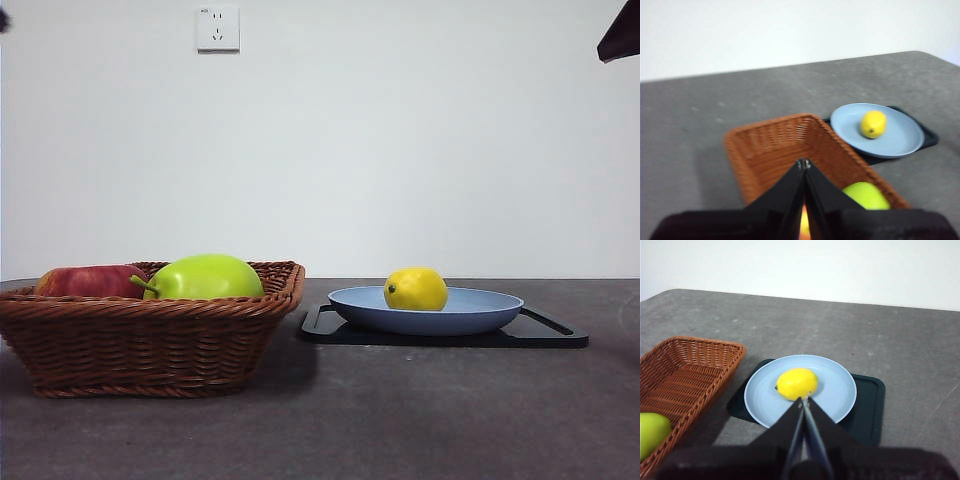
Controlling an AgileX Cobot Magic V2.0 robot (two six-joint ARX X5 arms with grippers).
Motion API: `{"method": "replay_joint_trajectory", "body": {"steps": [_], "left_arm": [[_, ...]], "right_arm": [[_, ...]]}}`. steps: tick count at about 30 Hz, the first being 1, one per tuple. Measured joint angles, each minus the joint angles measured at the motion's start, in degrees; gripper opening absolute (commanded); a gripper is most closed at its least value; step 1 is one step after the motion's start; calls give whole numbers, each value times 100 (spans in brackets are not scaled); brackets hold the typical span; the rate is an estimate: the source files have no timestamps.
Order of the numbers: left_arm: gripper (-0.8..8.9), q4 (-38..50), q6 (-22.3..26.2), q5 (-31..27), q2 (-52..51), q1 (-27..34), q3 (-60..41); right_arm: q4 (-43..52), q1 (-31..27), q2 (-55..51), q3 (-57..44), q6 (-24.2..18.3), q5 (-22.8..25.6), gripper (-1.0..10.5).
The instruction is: Take the lemon from the basket,put the lemon in the plate,hand out the plate
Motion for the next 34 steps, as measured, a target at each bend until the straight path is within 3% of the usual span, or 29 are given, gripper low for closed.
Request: {"method": "replay_joint_trajectory", "body": {"steps": [5, 10, 15, 22, 34], "left_arm": [[8, 55, 605, -184, -1019, 796, -210], [8, 321, 675, -367, -1558, 1757, -979], [8, 603, 634, -284, -1945, 2306, -1799], [8, 710, 455, -254, -1937, 2538, -2629], [8, 752, 240, -236, -1939, 2562, -2704]], "right_arm": [[0, 0, 0, 0, 0, 0, 3], [0, 0, -2, 0, 0, 0, 3], [0, 0, 0, 0, 0, 0, 3], [0, 0, 0, 0, 0, 2, 3], [0, 0, 0, 0, 0, 0, 3]]}}
